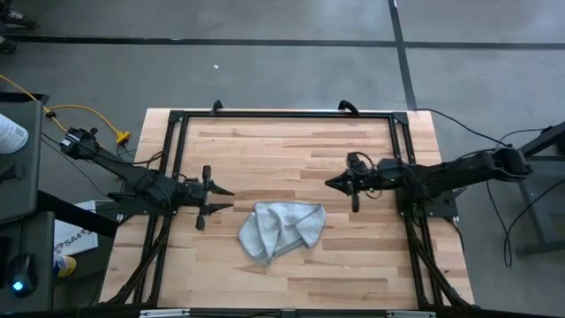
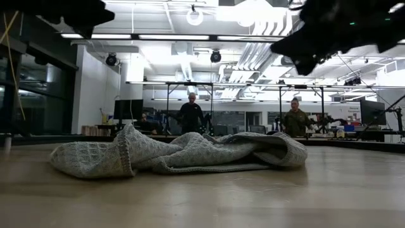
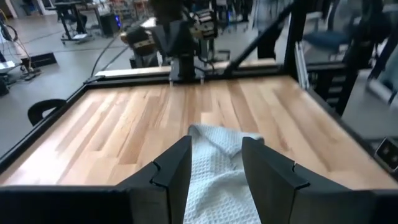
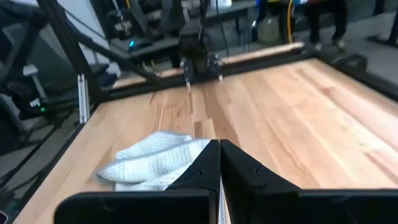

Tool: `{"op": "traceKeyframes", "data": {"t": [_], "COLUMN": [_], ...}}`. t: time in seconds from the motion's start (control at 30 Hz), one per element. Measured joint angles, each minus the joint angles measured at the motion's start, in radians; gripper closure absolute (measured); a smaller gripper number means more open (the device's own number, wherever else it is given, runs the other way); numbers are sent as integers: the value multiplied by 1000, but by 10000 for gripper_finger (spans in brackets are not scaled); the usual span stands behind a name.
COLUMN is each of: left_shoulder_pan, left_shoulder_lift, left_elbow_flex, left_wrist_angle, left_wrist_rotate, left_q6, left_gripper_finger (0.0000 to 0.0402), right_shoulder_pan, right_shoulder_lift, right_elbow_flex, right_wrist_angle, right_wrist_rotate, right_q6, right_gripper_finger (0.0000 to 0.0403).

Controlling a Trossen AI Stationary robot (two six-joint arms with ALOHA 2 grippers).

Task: Fold microfiber towels
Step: Fold the gray microfiber towel

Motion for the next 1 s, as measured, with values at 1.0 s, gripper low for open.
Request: {"op": "traceKeyframes", "data": {"t": [1.0], "left_shoulder_pan": [228], "left_shoulder_lift": [440], "left_elbow_flex": [42], "left_wrist_angle": [120], "left_wrist_rotate": [404], "left_q6": [-74], "left_gripper_finger": [259], "right_shoulder_pan": [-49], "right_shoulder_lift": [466], "right_elbow_flex": [280], "right_wrist_angle": [-97], "right_wrist_rotate": [-288], "right_q6": [-8], "right_gripper_finger": [401]}}
